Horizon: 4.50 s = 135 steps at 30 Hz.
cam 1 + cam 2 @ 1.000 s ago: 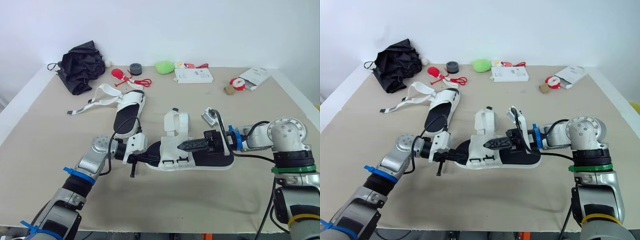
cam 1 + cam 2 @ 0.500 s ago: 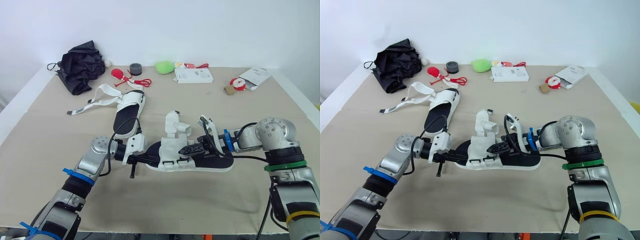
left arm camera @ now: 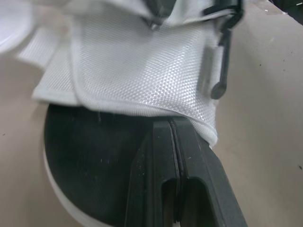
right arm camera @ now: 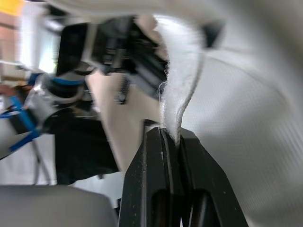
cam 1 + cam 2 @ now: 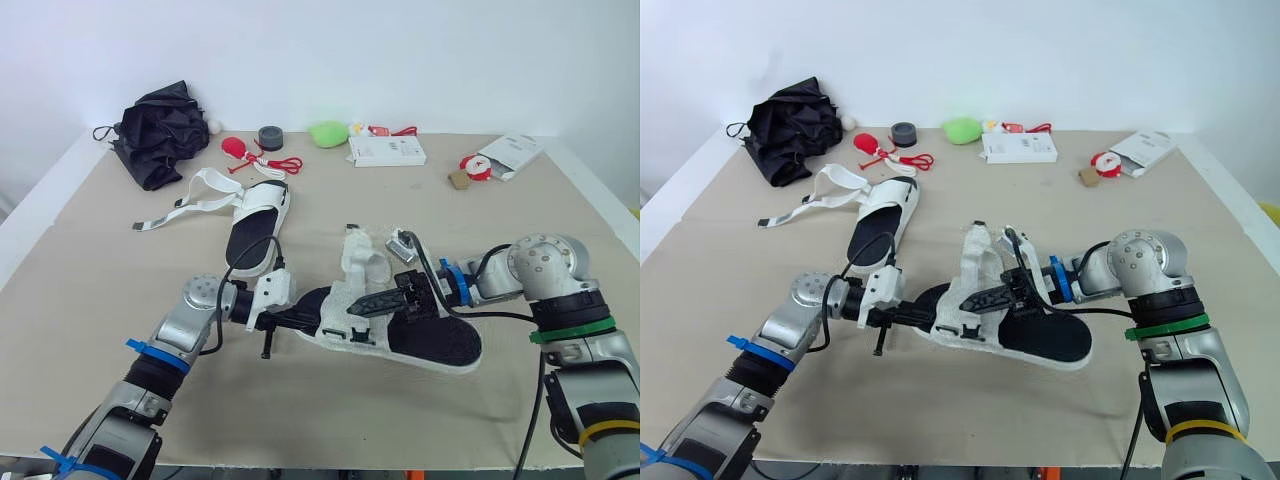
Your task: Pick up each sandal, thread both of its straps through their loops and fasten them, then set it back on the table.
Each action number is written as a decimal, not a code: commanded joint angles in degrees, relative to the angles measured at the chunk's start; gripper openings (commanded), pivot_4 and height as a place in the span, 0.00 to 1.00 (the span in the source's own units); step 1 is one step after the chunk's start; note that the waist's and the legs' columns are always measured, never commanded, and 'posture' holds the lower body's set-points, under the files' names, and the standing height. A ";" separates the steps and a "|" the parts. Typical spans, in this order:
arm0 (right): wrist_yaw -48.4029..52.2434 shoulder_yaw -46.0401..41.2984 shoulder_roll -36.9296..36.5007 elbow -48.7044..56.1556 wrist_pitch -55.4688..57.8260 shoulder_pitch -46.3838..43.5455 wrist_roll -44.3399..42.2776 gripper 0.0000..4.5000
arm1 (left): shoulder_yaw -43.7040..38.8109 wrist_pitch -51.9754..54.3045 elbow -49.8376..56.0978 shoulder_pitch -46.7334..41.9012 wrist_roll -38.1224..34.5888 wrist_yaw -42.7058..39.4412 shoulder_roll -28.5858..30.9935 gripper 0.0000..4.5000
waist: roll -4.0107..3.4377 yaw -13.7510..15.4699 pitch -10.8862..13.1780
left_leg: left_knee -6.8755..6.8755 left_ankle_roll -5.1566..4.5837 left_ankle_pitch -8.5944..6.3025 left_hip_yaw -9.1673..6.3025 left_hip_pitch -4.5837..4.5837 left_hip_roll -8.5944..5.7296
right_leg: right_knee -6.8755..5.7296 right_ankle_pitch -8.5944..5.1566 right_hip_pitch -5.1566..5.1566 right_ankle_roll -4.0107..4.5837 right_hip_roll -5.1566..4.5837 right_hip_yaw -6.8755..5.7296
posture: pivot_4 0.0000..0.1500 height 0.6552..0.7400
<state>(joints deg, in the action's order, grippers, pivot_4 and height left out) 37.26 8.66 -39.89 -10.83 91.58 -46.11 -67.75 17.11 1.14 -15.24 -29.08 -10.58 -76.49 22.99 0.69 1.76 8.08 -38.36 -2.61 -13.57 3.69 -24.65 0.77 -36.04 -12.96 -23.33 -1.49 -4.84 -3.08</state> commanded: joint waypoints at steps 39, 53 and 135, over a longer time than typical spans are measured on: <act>-5.77 -5.53 -0.08 -0.01 0.92 3.04 -6.26 0.02 | 4.51 2.69 -5.16 2.29 3.66 -0.44 0.29 0.00 | -0.03 -0.15 0.00 | -0.03 0.00 0.00 0.01 0.02 0.00 | -0.03 0.01 0.02 0.02 -0.02 0.11 | 1.00 1.00; -6.69 -3.18 1.94 -1.62 0.92 1.58 -5.53 0.02 | 4.67 2.82 -4.36 3.29 3.68 -0.27 0.58 0.00 | -0.02 -0.20 -0.04 | -0.03 0.00 0.00 0.03 0.12 0.01 | -0.04 0.01 0.09 0.01 0.04 0.00 | 1.00 1.00; -36.12 -0.67 -3.16 -3.34 -4.34 10.68 -33.76 0.02 | 8.87 -2.45 -6.75 3.48 7.38 1.13 2.78 0.00 | 0.10 -0.19 -0.41 | 0.04 -0.02 0.00 0.06 0.25 0.04 | 0.00 -0.09 0.19 0.01 0.02 0.19 | 1.00 1.00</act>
<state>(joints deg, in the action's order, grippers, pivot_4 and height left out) 2.00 7.09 -43.26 -13.98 86.32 -35.59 -103.31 20.30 -5.70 -16.81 -30.14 -8.96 -74.49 24.72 0.79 1.57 7.66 -38.31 -2.63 -13.57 3.74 -24.40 0.82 -36.04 -13.07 -23.14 -1.47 -4.83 -2.90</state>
